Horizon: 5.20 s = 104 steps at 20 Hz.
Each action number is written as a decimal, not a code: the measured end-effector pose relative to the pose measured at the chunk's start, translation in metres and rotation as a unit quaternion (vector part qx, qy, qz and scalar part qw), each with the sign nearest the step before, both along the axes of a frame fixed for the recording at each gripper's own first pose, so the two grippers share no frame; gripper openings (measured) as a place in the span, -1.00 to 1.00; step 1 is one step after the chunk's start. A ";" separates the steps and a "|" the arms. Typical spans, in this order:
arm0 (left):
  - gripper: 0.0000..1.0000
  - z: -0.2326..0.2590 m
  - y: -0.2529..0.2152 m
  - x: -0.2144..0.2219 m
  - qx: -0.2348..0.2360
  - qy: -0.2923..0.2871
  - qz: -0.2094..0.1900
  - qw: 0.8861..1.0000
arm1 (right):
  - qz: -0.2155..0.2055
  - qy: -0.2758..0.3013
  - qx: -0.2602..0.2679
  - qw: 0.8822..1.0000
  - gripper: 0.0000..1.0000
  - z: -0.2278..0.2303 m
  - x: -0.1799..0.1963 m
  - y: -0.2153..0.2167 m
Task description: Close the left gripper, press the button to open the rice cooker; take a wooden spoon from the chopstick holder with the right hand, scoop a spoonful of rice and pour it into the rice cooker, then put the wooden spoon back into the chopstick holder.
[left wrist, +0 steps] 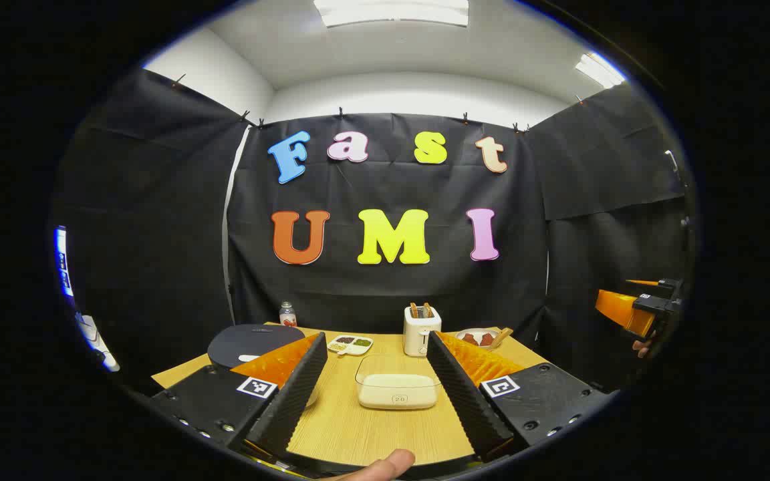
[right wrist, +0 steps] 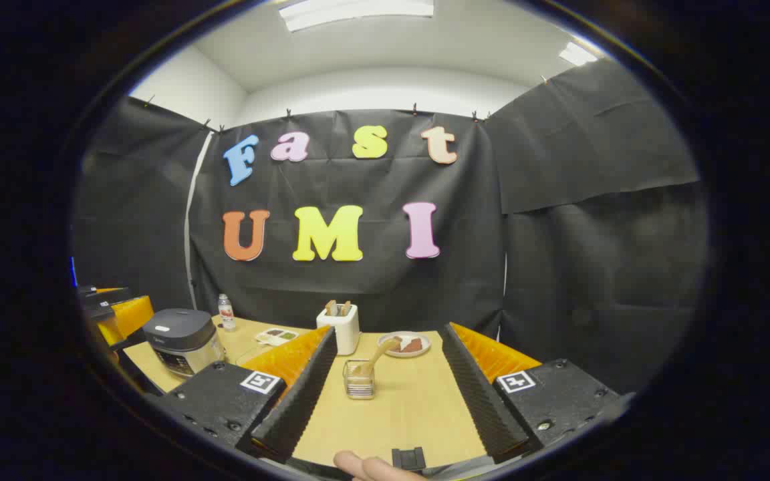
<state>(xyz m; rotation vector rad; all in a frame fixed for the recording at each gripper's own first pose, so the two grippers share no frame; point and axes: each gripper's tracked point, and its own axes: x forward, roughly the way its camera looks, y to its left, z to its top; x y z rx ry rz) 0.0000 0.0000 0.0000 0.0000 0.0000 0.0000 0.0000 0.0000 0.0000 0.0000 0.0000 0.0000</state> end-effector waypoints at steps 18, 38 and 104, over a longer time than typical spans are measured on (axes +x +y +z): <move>0.86 0.004 0.046 0.019 0.007 0.004 0.048 0.999 | 0.013 -0.013 0.000 1.000 1.00 0.008 0.007 0.000; -1.00 -0.108 0.202 0.123 0.013 0.232 0.150 0.961 | 0.057 0.039 0.019 0.997 1.00 -0.051 0.085 -0.001; 0.92 -0.061 0.053 0.025 0.043 0.045 0.022 0.998 | 0.043 0.175 0.044 0.983 -0.12 -0.238 0.351 0.033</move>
